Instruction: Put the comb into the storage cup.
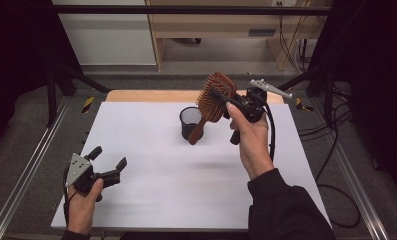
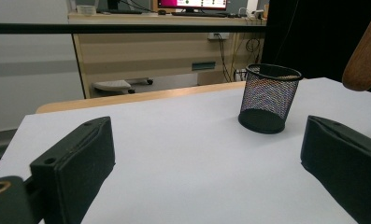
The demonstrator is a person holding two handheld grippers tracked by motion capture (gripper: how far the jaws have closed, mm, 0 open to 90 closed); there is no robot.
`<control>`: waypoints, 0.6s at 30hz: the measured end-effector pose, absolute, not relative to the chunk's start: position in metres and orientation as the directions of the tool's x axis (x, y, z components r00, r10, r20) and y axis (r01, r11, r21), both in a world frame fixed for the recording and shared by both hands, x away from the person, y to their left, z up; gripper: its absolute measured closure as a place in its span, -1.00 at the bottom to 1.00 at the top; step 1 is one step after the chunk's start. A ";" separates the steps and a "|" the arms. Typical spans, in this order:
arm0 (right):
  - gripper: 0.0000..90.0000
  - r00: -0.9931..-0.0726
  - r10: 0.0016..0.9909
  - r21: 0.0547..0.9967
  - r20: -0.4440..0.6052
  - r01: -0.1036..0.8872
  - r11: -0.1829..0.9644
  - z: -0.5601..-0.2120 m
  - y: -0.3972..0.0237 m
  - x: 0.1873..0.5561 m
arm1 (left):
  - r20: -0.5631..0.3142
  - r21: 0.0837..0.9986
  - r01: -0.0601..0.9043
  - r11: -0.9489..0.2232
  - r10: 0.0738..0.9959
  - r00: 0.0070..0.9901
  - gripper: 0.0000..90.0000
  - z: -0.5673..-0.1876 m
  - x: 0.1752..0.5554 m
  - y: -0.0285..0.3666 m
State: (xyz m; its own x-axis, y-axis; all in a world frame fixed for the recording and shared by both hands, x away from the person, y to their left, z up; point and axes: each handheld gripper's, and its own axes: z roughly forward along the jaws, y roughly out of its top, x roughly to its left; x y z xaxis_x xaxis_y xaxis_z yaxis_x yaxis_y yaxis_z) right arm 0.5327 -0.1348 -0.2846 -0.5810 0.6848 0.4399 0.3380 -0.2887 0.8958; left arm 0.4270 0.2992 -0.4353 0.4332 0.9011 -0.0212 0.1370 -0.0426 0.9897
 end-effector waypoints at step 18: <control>0.15 -0.581 0.685 0.897 0.439 0.324 -0.300 -0.267 -0.130 0.555 | -0.013 0.991 0.125 -0.044 0.908 0.419 -0.97 -0.436 0.428 0.302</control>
State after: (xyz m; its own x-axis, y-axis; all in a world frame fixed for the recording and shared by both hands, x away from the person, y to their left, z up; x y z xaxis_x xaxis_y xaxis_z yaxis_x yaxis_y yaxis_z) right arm 0.5549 -0.1295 -0.2671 -0.5810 0.6855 0.4389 0.3238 -0.3000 0.8973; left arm 0.4277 0.3020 -0.4364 0.4193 0.9078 -0.0126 0.1251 -0.0440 0.9912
